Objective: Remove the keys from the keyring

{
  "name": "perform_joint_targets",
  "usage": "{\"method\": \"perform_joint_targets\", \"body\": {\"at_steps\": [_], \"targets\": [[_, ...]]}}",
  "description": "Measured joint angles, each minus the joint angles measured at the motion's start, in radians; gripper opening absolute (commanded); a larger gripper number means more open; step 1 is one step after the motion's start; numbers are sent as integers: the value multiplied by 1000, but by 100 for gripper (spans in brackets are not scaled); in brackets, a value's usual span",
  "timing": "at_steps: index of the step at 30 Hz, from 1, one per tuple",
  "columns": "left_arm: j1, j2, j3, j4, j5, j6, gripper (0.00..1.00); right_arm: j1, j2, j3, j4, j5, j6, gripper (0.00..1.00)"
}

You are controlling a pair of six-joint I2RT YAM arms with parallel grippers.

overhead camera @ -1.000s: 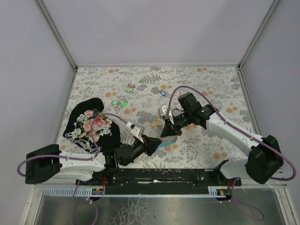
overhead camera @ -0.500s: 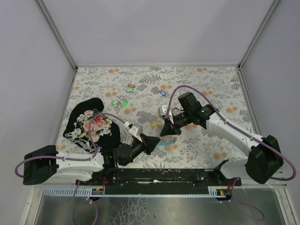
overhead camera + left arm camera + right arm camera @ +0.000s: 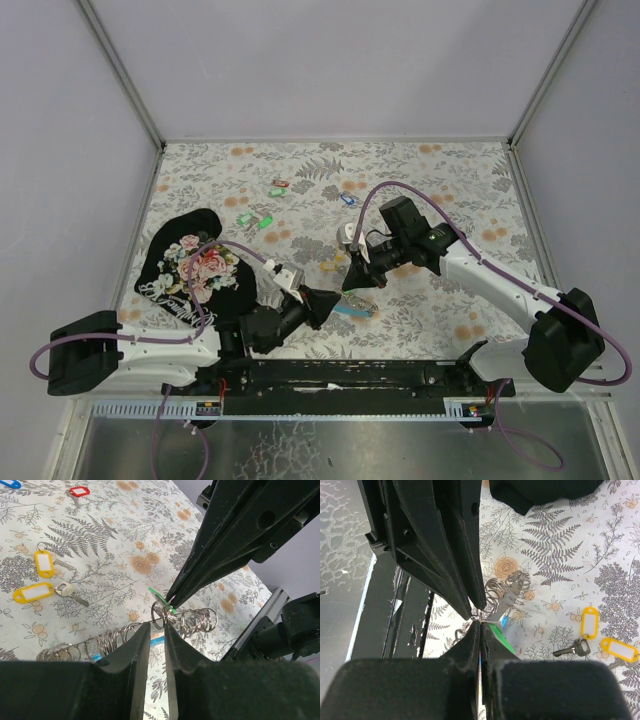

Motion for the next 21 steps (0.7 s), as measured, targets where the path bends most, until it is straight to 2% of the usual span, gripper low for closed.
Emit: {"method": "perform_joint_targets", "body": {"at_steps": [21], "targets": [[0,46,11,1,6,25,16,0,0,-10,47,21,56,0]]}}
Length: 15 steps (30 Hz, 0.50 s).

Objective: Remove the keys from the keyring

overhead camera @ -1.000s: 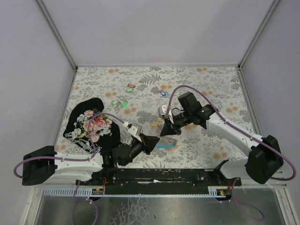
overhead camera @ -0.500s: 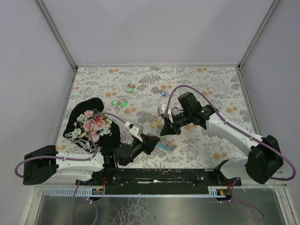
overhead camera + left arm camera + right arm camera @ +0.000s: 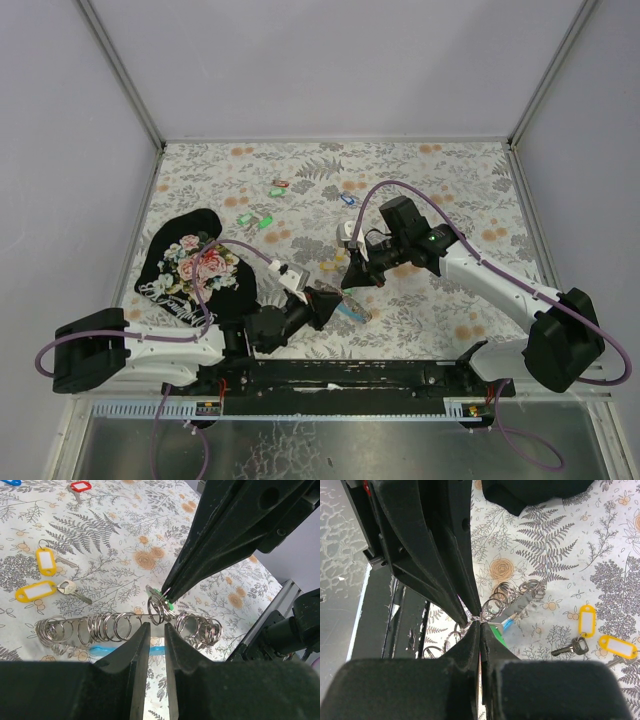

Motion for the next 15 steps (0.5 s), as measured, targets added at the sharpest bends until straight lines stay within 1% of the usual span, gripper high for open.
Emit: {"method": "perform_joint_targets", "body": {"at_steps": [8,15], "targets": [[0,4,10,8,-8,18,15,0,0,-2,0,-1,3,0],[0,15,11,9,-8,25,10,0,2,-2,0,-3,3,0]]}}
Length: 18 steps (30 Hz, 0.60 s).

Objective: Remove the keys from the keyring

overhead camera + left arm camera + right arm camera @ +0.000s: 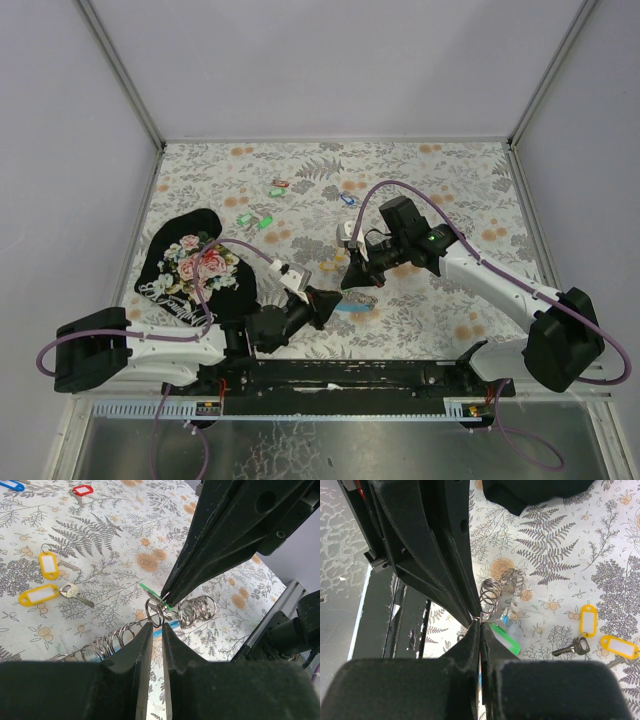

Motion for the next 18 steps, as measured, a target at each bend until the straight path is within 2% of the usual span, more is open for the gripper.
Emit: {"method": "perform_joint_targets", "body": {"at_steps": [8,18], "targets": [[0,2,0,1,0,0,0,0,0,0,3,1,0,0],[1,-23,-7,5,0,0,0,0,0,0,7,-1,-2,0]]}}
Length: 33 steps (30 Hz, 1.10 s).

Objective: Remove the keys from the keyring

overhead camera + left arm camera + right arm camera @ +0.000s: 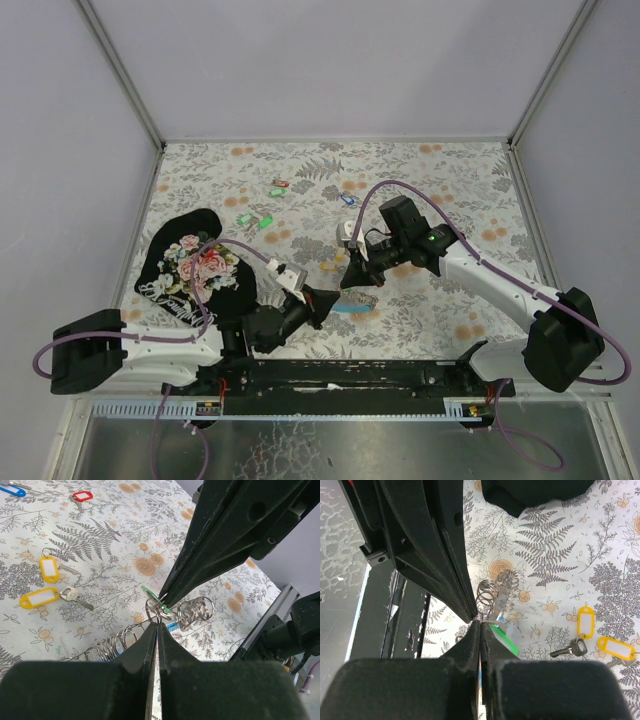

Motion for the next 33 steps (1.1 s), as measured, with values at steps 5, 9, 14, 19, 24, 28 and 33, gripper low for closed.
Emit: {"method": "perform_joint_targets", "body": {"at_steps": [5,9,14,19,24,28,33], "targets": [[6,-23,-7,0,0,0,0,5,0,0,-1,1,-18,0],[6,-24,-7,-2,1,-1,0,16,0,0,-2,2,-34,0],[10,-24,-7,-5,2,-13,0,18,0,0,-8,2,-53,0],[19,-36,-19,-3,11,-41,0,19,0,0,-14,5,-72,0],[43,-94,-62,10,34,-70,1,22,0,-7,-23,7,-116,0],[65,-134,-96,25,55,-84,1,27,0,-25,-40,15,-150,0],[72,-145,-107,38,95,-93,7,27,-1,-31,-44,14,-169,0]]}}
